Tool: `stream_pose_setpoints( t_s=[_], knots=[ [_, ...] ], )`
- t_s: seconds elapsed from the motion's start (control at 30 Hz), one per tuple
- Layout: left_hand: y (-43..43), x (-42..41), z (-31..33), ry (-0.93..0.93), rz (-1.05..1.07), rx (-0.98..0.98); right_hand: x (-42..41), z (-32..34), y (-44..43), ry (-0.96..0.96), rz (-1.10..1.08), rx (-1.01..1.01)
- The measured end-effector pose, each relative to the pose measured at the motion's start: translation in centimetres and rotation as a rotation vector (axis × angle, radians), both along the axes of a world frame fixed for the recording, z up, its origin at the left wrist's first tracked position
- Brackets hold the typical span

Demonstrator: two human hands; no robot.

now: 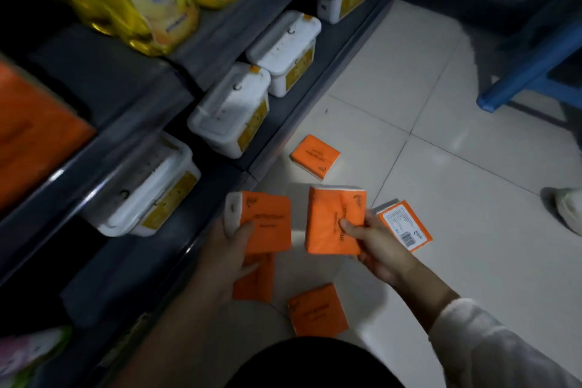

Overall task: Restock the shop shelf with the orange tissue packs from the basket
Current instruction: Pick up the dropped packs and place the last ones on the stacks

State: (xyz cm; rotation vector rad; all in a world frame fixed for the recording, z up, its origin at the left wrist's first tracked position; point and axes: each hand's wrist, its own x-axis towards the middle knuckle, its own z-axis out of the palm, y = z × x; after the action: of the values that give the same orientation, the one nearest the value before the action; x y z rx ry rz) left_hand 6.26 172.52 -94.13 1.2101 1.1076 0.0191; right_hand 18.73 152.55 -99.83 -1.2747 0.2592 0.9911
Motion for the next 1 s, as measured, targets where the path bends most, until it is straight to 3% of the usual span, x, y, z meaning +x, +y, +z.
stream_pose_setpoints(
  t_s=[0.13,0.27,0.43,0.6,0.8,1.0],
  knots=[
    [0.7,-1.6,5.7,-0.127,0.092,0.026,-0.5,7.2,1.6,-0.011,0.12,0.246],
    [1.4,-4.0,11.6,-0.343,0.135,0.06,-2.2,14.4,4.4,-0.221,0.3,0.245],
    [2.3,-8.1,18.5,-0.543,0.084,0.232,-5.1,21.5,7.9,-0.435,0.304,0.243],
    [3.0,-13.1,23.1,-0.5,0.068,0.418,-9.1,26.3,10.9,-0.587,0.313,0.26],
    [5.1,-17.4,24.2,-0.568,0.299,0.633,-14.0,30.5,15.0,-0.787,0.316,0.293],
    [8.5,-20.5,24.6,-0.553,0.494,0.621,-17.5,30.2,19.7,-0.651,0.455,0.4]
  ],
)
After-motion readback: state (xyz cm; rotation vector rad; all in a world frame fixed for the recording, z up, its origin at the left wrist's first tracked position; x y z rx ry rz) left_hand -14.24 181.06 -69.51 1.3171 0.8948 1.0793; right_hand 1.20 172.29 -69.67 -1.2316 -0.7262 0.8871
